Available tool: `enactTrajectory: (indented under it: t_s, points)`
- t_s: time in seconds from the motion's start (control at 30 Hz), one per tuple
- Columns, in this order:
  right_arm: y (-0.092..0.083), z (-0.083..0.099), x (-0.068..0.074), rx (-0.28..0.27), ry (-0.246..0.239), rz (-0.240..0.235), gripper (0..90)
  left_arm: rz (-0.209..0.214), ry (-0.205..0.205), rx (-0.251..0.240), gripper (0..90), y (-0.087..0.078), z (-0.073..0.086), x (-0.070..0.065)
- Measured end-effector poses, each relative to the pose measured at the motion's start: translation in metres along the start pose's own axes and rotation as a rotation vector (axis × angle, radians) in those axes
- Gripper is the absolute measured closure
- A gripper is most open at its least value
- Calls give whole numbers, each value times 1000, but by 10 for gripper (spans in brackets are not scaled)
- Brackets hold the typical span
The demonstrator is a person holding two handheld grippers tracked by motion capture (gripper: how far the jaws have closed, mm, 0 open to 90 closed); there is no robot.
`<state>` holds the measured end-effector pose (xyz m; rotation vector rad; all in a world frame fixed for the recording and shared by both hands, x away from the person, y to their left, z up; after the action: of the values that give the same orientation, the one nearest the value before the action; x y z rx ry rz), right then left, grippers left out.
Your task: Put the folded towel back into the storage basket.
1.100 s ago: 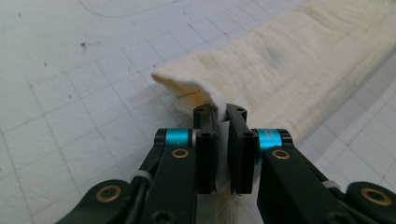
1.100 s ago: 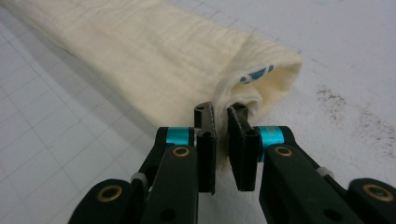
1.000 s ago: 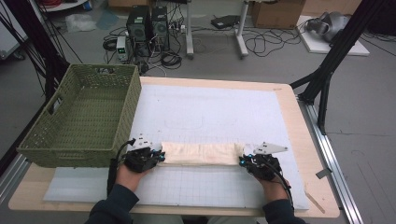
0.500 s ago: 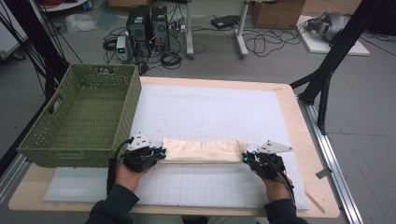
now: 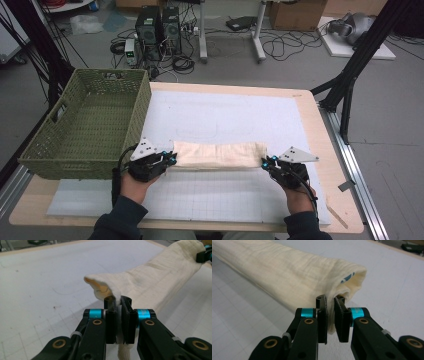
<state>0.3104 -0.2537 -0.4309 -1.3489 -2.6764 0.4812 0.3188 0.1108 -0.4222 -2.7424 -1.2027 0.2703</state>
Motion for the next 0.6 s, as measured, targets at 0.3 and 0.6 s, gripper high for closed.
enactTrajectory:
  t_s: [0.3,0.6]
  points:
    - [-3,-30,-3,-104,9,-15,826,3,6,-67,835,-13,-30,5]
    - [9,-73,-3,-185,-10,-39,826,-22,34,-122,835,-32,-60,14]
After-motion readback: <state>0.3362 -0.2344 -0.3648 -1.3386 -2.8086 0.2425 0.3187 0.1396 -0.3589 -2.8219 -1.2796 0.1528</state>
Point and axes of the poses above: each handheld gripper's, and its own axes: y roughly forward along the jaws, z roughly out of its underside, x roughly to its left, the point moved 5 cm from there along y, roughly forward along the jaws, and after that the axes turned 13 degrees about -x, right-handed, at the moved point
